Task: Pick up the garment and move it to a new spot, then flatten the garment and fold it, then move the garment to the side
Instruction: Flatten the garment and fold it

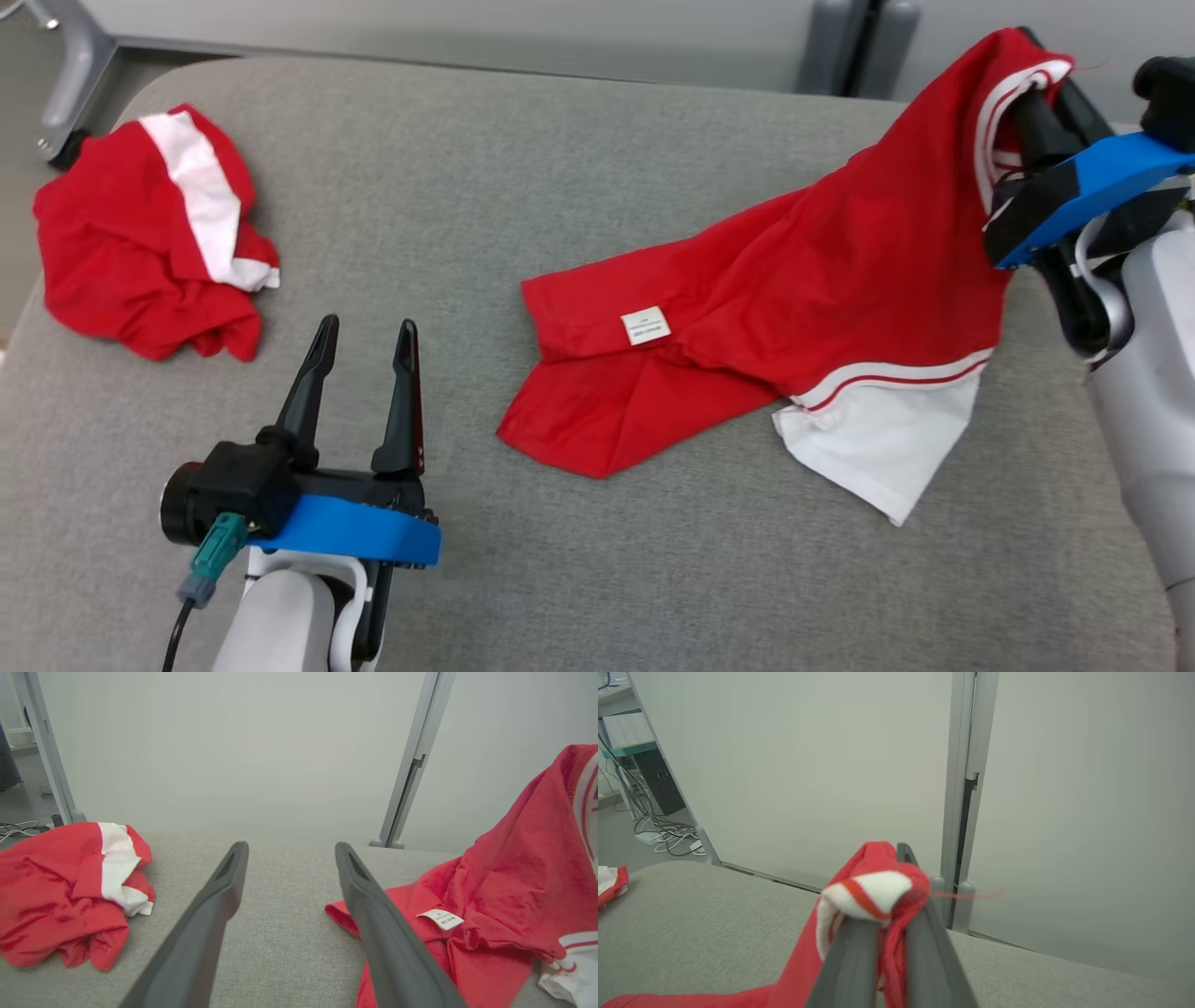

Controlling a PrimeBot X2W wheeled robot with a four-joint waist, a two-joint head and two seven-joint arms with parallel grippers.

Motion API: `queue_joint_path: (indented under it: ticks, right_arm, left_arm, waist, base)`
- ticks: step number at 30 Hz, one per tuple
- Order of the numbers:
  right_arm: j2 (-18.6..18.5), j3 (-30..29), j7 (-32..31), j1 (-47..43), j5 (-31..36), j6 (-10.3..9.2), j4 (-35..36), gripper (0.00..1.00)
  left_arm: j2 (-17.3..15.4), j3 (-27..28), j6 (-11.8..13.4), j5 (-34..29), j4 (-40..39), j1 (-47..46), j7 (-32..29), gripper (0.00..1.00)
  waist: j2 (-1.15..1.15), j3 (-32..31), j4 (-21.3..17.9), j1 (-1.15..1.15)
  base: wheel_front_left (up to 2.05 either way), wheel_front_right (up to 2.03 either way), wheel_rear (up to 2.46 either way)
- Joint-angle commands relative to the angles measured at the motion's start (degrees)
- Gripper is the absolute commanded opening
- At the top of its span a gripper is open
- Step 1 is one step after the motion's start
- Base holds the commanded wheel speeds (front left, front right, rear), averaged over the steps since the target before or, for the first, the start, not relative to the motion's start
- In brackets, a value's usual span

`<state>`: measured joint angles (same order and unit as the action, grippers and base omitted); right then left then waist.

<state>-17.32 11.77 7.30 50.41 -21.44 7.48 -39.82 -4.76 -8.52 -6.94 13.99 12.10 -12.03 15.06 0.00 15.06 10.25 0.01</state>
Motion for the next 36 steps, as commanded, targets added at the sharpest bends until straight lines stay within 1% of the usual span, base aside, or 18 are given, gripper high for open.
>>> queue_joint_path:
  ticks: [1, 3, 5, 6, 7, 10, 12, 17, 20, 23, 25, 26, 28, 30, 33, 36]
  right_arm:
    - [-0.95, -0.41, 1.46, 1.77, 0.94, 0.03, -1.55, 0.0]
    - [-1.56, -1.47, 3.24, 3.16, 1.98, 0.02, -4.32, 0.0]
    - [-1.29, -2.58, 4.23, 4.53, 2.79, 0.02, -7.08, 0.0]
    - [-0.87, -3.06, 3.69, 4.98, 2.82, 0.03, -8.97, 0.96]
    - [-0.51, -3.52, 2.72, 5.26, 2.69, 0.02, -10.89, 1.0]
    - [-0.22, -3.46, -0.74, 5.63, 3.37, 0.02, -15.67, 1.0]
    - [0.68, -2.23, -3.27, 4.46, 3.29, 0.03, -17.71, 1.0]
    - [1.5, 0.64, -4.62, -0.47, 0.93, 0.02, -16.54, 1.0]
    - [1.92, 2.36, -5.34, -5.2, -0.64, 0.02, -13.39, 1.0]
    - [1.79, 2.74, -6.51, -11.02, -2.02, 0.02, -8.94, 1.0]
    - [2.29, 2.03, -7.18, -15.47, -3.03, 0.02, -5.16, 1.0]
    - [2.29, 2.03, -7.18, -15.47, -3.03, 0.02, -5.16, 1.0]
    - [2.76, 0.88, -7.83, -20.03, -3.1, 0.02, -1.0, 1.0]
    - [3.72, -0.65, -9.06, -24.7, -2.2, 0.02, 3.14, 1.0]
    - [6.62, -2.92, -11.98, -30.71, -0.65, 0.03, 9.18, 1.0]
    - [9.53, -6.01, -15.28, -34.6, 1.73, 0.03, 13.13, 1.0]
  left_arm:
    - [0.18, -0.51, -0.17, -0.24, -0.3, -1.28, 0.17, 1.0]
    - [0.32, -0.96, -0.22, -0.3, -0.38, -1.71, 0.17, 1.0]
    - [0.31, -1.09, -0.29, -0.42, -0.3, -1.95, 0.17, 1.0]
    - [0.31, -1.17, -0.32, -0.4, -0.19, -2.03, 0.17, 1.0]
    - [0.33, -1.25, -0.34, -0.4, 0.01, -2.05, 0.17, 1.0]
    - [0.43, -1.27, -0.4, -0.42, 0.72, -1.79, 0.17, 1.0]
    - [0.41, -1.0, -0.43, -0.32, 1.21, -1.24, 0.17, 1.0]
    - [0.2, 0.0, -0.47, -0.18, 1.87, 0.48, 0.17, 1.0]
    - [-0.01, 0.83, -0.3, -0.32, 2.02, 1.8, 0.17, 1.0]
    - [-0.26, 1.72, 0.12, -0.39, 1.79, 3.12, 0.17, 1.0]
    - [-0.4, 1.98, 0.26, -0.37, 1.59, 3.91, 0.17, 1.0]
    - [-0.4, 1.98, 0.26, -0.37, 1.59, 3.91, 0.17, 1.0]
    - [-0.6, 2.4, 0.31, -0.33, 1.29, 4.59, 0.17, 1.0]
    - [-0.72, 2.75, 0.28, -0.3, 1.0, 4.88, 0.17, 1.0]
    - [-0.78, 3.11, 0.41, -0.4, 0.54, 5.14, 0.17, 1.0]
    - [-0.69, 3.0, 0.37, -0.5, 0.39, 5.01, 0.17, 1.0]
  waist:
    - [0.0, 1.71, 1.99, -0.01]
    - [0.0, 2.2, 2.82, -0.01]
    - [0.0, 2.44, 3.12, -0.01]
    - [0.0, 2.44, 3.19, -0.01]
    - [0.0, 2.32, 3.21, -0.01]
    - [0.0, 1.38, 2.88, -0.01]
    - [0.0, 0.24, 2.32, -0.01]
    - [0.0, -3.02, 0.06, -0.01]
    - [0.0, -5.1, -1.47, -0.01]
    - [0.0, -6.73, -2.83, -0.01]
    - [0.0, -7.4, -3.37, -0.01]
    - [0.0, -7.4, -3.37, -0.01]
    - [0.0, -7.68, -3.69, -0.01]
    - [0.0, -7.72, -3.91, -0.01]
    - [0.0, -7.32, -4.2, -0.01]
    - [0.0, -6.81, -4.29, -0.01]
  base:
    - [0.0, 0.0, 0.0]
    - [0.0, 0.0, 0.0]
    - [0.0, 0.0, 0.0]
    - [0.0, 0.0, 0.0]
    - [0.0, 0.0, 0.0]
    - [0.0, 0.0, 0.0]
    - [0.0, 0.0, 0.0]
    - [0.0, 0.0, 0.0]
    - [0.0, 0.0, 0.0]
    - [0.0, 0.0, 0.0]
    - [0.0, 0.0, 0.0]
    - [0.0, 0.0, 0.0]
    - [0.0, 0.0, 0.0]
    - [0.0, 0.0, 0.0]
    - [0.0, 0.0, 0.0]
    - [0.0, 0.0, 0.0]
